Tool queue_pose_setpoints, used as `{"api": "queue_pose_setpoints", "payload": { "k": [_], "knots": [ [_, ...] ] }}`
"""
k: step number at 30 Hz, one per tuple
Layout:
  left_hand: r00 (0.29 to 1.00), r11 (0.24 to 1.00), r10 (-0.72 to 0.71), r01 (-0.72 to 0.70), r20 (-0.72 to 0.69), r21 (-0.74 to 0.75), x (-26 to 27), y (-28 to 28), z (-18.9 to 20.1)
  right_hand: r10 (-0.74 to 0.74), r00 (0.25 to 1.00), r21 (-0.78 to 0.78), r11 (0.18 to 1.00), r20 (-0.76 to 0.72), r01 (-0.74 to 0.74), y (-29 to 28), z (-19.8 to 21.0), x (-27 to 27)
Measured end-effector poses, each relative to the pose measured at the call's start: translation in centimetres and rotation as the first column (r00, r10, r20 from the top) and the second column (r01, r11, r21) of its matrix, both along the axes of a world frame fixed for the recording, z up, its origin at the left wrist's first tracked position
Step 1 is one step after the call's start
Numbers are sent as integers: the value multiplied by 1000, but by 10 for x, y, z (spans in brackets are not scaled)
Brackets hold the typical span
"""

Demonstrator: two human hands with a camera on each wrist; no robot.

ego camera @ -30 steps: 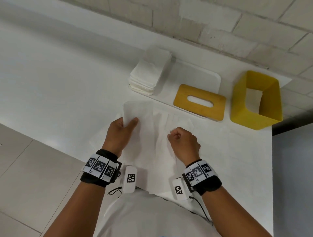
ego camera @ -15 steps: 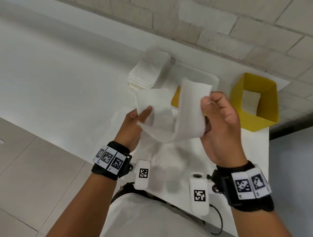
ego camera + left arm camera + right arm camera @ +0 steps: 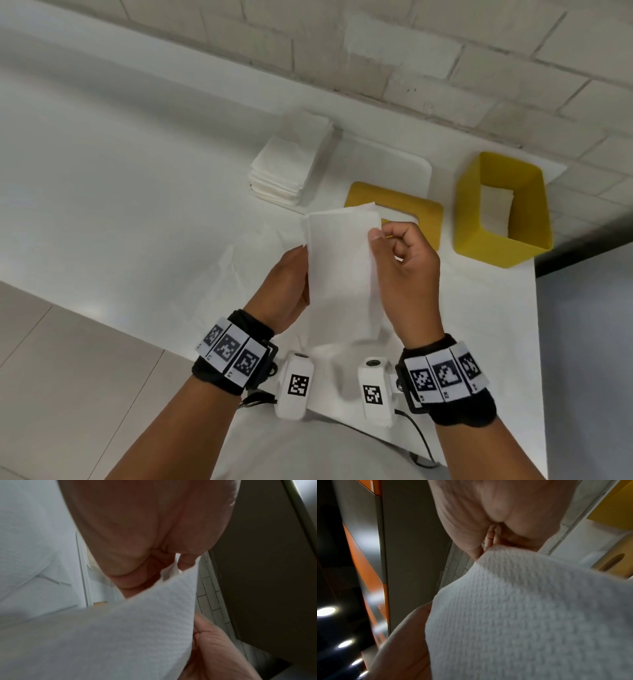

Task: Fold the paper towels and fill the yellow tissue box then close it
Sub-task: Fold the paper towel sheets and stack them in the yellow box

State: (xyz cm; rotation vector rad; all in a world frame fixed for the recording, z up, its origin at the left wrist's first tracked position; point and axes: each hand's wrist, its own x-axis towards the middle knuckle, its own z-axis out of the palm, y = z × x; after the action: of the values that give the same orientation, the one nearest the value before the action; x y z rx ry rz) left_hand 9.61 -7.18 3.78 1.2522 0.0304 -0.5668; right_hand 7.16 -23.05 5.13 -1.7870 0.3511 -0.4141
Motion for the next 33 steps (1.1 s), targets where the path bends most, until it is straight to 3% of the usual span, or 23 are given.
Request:
{"api": "queue_pose_setpoints", "payload": {
  "k": [6, 12, 15, 18, 21, 24, 26, 28, 33],
  "knots": [
    [999, 999, -35, 35, -40, -7, 10, 8, 1, -3, 1000, -5, 1000, -30, 3, 2, -3, 7],
    [995, 991, -55, 44, -86, -124, 15, 11, -3, -15, 999, -19, 1000, -45, 15, 5, -6, 13],
    [996, 993, -73, 67, -59, -94, 15, 13, -2, -19, 998, -15, 1000, -53, 18, 7, -9, 14],
    [996, 997, -67, 70, -54, 40, 17, 16, -8, -14, 999, -42, 999, -46, 12, 12, -11, 15],
    [998, 994, 10, -4, -58, 108, 22, 23, -16, -53, 995, -71, 996, -90, 47, 13, -19, 14],
    [975, 977, 198, -187, -102, 104, 32, 38, -16, -25, 947, -94, 996, -321, -6, -1, -43, 9],
    [938, 946, 322, -311, -130, 96, 42, 55, -17, 58, 820, -236, 944, -570, -231, -7, -62, 1],
    [905, 914, 405, -395, -133, 95, 49, 71, -19, 90, 712, -313, 854, -697, -415, -3, -78, -8],
    [870, 879, 476, -466, -127, 107, 54, 98, -21, -34, 714, -522, 707, -700, -478, 21, -88, -16]
  ]
}}
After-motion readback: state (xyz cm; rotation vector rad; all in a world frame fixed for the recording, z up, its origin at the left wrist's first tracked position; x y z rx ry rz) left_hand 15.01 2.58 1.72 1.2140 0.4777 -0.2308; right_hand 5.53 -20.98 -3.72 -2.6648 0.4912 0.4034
